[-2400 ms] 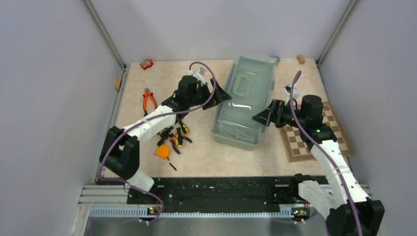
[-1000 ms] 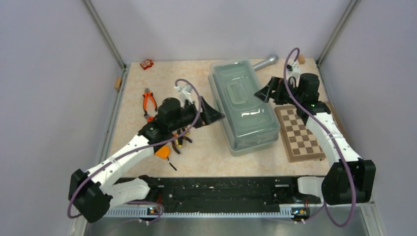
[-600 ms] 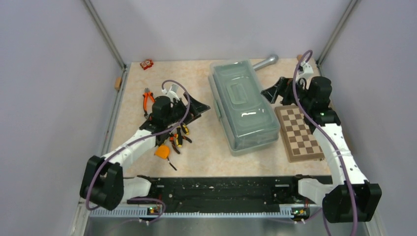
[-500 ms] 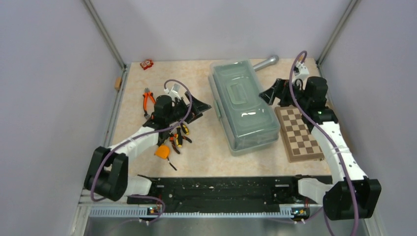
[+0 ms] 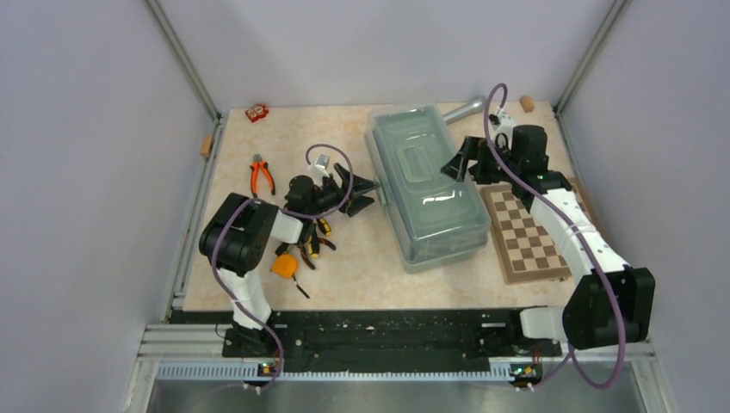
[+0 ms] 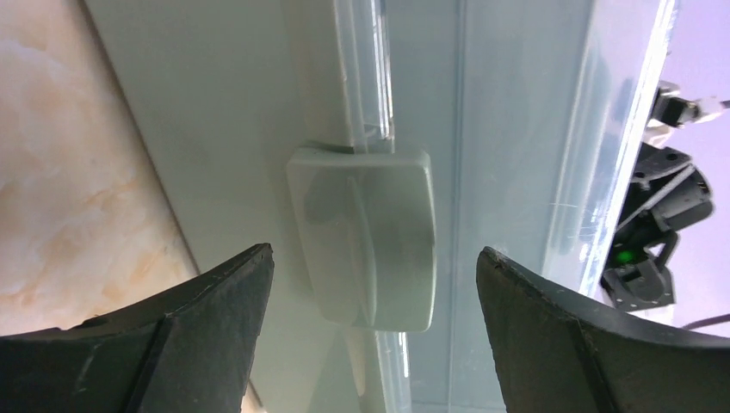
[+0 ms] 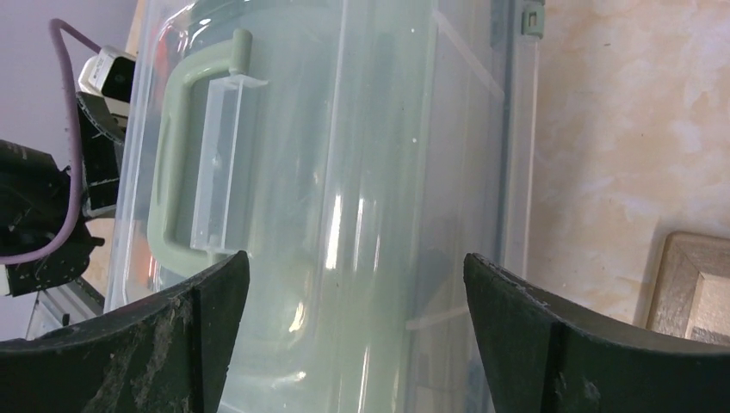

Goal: Pack the tool kit

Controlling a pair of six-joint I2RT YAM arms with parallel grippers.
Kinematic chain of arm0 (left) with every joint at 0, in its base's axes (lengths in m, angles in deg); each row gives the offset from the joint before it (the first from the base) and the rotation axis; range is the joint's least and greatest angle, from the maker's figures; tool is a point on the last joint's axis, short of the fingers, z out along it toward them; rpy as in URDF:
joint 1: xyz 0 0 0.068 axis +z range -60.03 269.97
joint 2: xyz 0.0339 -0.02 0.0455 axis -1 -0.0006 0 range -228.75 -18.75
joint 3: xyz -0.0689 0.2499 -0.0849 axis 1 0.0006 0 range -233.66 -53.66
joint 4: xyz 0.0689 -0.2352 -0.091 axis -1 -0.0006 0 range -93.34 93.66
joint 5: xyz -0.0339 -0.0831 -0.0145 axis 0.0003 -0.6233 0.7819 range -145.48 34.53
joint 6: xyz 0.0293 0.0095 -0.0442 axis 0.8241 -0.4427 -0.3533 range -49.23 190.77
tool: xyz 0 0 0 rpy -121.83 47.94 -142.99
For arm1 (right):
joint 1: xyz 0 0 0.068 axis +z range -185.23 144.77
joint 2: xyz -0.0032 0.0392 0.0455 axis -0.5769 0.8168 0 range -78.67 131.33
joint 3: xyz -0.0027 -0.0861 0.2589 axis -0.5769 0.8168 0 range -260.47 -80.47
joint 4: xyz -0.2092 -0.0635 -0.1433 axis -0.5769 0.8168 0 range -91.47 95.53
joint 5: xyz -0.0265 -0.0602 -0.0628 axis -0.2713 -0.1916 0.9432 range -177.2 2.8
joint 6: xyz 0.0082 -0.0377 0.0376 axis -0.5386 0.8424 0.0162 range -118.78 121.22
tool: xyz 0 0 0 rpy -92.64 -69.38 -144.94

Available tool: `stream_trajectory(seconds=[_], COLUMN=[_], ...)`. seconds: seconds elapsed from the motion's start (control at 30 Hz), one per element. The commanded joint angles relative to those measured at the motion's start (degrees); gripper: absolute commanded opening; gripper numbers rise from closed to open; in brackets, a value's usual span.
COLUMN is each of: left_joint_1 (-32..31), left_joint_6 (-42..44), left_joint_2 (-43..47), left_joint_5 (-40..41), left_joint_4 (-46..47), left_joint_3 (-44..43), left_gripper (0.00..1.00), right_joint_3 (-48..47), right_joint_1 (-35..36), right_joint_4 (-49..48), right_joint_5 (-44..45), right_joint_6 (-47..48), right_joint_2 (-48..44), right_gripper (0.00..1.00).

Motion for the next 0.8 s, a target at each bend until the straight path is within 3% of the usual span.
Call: stream_trajectory(seconds=[0.0,0.3,0.77], left_joint_1=[0.2,-0.54,-2.82], left_joint_6=[-7.01,-2.56,-5.13], left_joint_2=[-2.85,-5.39,-11.49], left_joint_5=[-2.27,-2.99,-4.96], left_joint_4=[19.54,16.11,21.75], left_joint_3=[0.19,-1.01,-4.2], left_gripper=[0.91,0.91,0.91], right_joint_3=[-3.41,-1.7,-1.83], right_joint_1=[1.13,1.27,2.63], right_joint_4=[0.0,0.27,1.43], right_joint_5=[0.21,-1.39,-2.46], right_joint_6=[1.08,1.37,2.29], right_joint_2=[1.92,4.6,7.23], right_gripper=[0.92,0.79,0.63])
